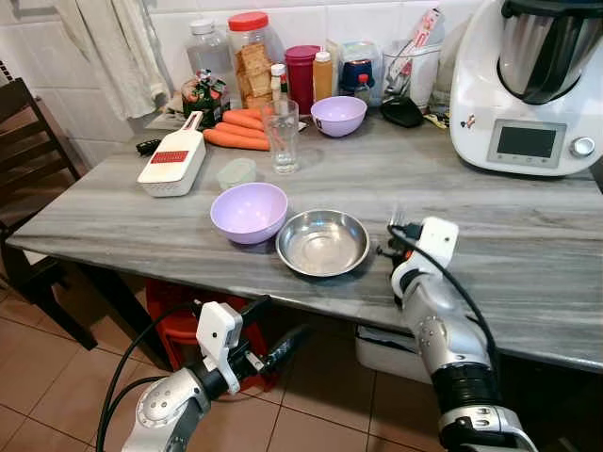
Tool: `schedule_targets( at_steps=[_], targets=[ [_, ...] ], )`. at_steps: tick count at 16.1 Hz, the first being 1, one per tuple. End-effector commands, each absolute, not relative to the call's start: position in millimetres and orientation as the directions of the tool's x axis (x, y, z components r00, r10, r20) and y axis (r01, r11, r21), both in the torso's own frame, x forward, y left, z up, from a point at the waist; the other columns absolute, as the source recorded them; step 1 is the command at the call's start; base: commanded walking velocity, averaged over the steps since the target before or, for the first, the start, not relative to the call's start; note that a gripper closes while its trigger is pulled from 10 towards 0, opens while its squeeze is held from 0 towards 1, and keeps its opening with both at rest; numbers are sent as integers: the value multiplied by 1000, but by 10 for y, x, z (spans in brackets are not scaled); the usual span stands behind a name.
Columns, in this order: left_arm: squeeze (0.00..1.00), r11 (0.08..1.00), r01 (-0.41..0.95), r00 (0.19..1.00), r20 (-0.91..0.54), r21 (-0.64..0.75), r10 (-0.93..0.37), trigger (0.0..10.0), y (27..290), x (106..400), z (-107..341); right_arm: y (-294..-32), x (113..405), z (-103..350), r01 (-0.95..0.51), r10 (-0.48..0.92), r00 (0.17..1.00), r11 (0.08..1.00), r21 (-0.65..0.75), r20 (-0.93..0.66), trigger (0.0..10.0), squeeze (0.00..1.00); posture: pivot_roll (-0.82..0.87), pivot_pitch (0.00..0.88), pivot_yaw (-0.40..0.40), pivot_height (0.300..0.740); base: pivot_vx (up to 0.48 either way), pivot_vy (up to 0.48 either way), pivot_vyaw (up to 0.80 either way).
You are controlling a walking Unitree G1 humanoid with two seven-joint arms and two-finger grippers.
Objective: Setting the table
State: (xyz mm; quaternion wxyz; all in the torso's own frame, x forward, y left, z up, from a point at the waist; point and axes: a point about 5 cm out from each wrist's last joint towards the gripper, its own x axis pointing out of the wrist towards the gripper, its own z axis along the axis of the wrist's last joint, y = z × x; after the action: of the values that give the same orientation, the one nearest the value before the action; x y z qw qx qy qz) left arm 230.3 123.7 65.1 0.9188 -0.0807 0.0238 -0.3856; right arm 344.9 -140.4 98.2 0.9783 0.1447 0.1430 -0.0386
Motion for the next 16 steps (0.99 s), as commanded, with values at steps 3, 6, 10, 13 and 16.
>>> schedule_targets(
  at_steps=[3, 6, 10, 13, 16],
  targets=[
    [0, 689, 706, 700, 11, -165, -714, 10000, 1266, 2290, 654, -1338, 3496, 1034, 101, -21, 963, 952, 287, -270, 10000, 0, -39, 0, 101, 740, 0, 0, 0],
    [0, 685, 709, 696, 7, -170, -718, 10000, 1262, 2286, 639, -1333, 3506, 1015, 100, -18, 962, 951, 293, -272, 10000, 1000, -38, 0, 102, 740, 0, 0, 0],
    [0, 677, 715, 688, 6, -173, -725, 10000, 1248, 2282, 640, -1327, 3509, 1005, 100, -18, 963, 951, 293, -269, 10000, 1000, -39, 0, 101, 740, 0, 0, 0],
    [0, 677, 717, 688, 11, -167, -726, 10000, 1230, 2298, 675, -1335, 3518, 1040, 105, -27, 968, 948, 301, -250, 10000, 1000, -36, 0, 102, 740, 0, 0, 0],
    [0, 688, 709, 700, 30, -155, -714, 10000, 1235, 2323, 720, -1349, 3530, 1201, 74, -23, 985, 951, 299, -168, 10000, 1000, -33, 0, 101, 740, 0, 0, 0]
  ],
)
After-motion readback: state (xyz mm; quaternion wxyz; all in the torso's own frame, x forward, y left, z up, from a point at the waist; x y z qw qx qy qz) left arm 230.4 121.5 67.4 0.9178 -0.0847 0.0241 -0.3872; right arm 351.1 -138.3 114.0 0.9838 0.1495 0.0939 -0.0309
